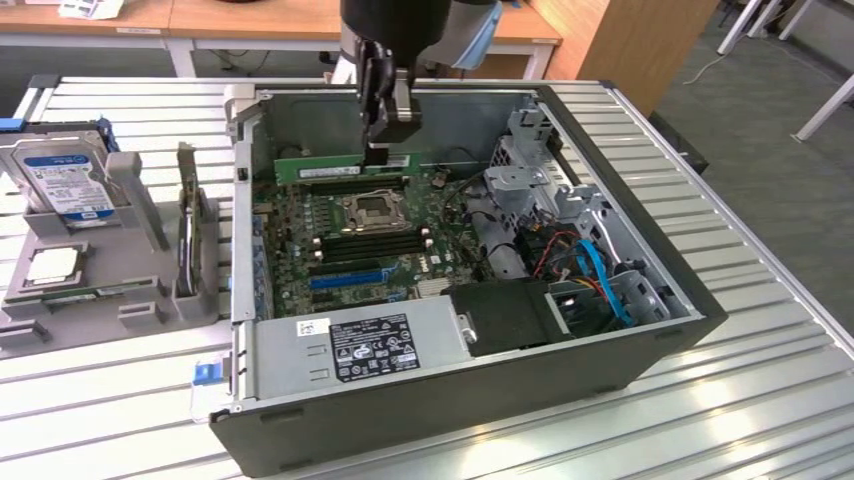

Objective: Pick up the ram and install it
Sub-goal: 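Pick up the ram and move it above insertion slot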

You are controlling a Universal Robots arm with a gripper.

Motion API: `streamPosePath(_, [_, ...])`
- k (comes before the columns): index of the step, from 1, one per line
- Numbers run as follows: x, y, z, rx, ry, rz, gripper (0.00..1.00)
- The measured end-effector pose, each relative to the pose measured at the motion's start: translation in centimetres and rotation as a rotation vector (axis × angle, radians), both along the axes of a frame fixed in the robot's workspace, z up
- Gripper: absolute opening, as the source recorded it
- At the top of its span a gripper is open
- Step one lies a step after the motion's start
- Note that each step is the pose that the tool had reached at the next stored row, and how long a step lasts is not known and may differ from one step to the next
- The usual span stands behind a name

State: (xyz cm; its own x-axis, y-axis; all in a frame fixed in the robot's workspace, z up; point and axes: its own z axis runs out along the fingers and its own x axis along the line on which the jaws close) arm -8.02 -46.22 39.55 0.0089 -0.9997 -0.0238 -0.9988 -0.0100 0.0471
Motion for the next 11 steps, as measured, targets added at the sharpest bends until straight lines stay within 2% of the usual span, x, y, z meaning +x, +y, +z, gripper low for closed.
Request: streamPosePath(11, [2.4,0.0,0.0,0.0,0.0001,0.0,0.12])
